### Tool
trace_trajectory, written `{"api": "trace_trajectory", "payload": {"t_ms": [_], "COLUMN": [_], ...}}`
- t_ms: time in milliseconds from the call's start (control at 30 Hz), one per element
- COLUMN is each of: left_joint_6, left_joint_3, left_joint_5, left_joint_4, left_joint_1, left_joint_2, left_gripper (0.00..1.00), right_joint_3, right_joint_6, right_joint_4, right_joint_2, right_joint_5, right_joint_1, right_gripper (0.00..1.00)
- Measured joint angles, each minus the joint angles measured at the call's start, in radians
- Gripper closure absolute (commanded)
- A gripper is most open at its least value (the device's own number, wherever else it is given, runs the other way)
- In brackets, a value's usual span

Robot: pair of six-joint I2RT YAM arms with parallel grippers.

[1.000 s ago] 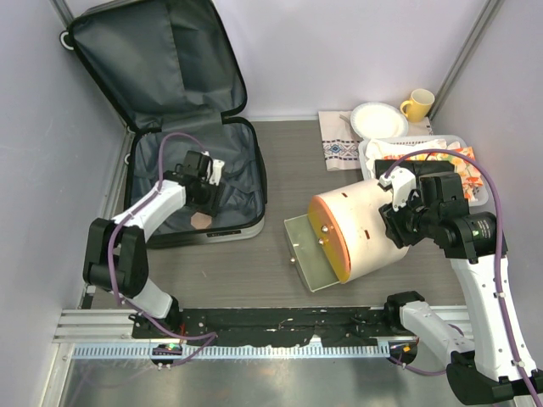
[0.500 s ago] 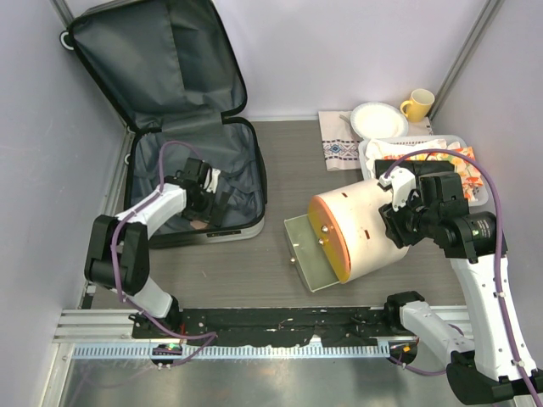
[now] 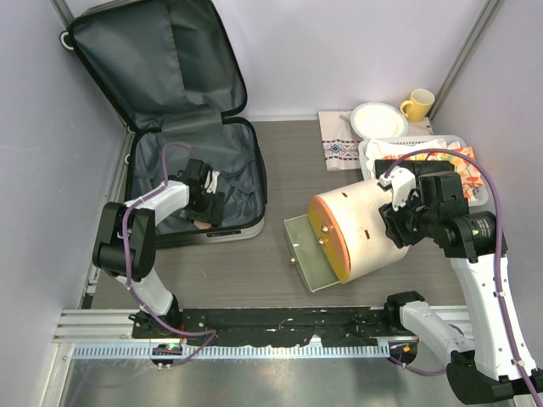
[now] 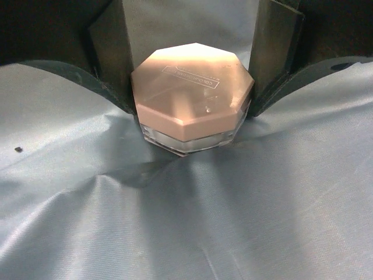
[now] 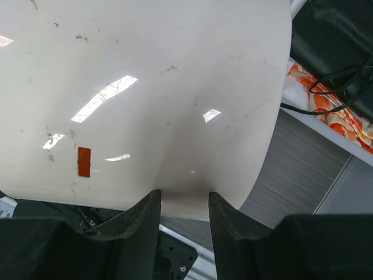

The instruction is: Open, take out, and arrange the luggage

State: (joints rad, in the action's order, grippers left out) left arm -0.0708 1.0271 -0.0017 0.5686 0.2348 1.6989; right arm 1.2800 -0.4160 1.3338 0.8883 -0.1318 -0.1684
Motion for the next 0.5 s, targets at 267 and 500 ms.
{"api": "trace_trajectory", "payload": {"t_ms": [267, 500], "left_joint_6": [0.022, 0.048], "left_joint_3": [0.022, 0.108], "left_joint_5": [0.063, 0.110], "left_joint_4": [0.051, 0.057], "left_joint_1": [-0.002, 0.000], "left_joint_2": [-0.097, -0.188], "left_gripper": [0.57, 0.61], "right_joint_3": [0.000, 0.000], "right_joint_6": [0.000, 0.000], "right_joint_4": [0.000, 0.000], "right_joint_2": [0.000, 0.000], "right_joint_5": [0.000, 0.000], "right_joint_1": [0.000, 0.000], "right_gripper": [0.56, 0.56]}}
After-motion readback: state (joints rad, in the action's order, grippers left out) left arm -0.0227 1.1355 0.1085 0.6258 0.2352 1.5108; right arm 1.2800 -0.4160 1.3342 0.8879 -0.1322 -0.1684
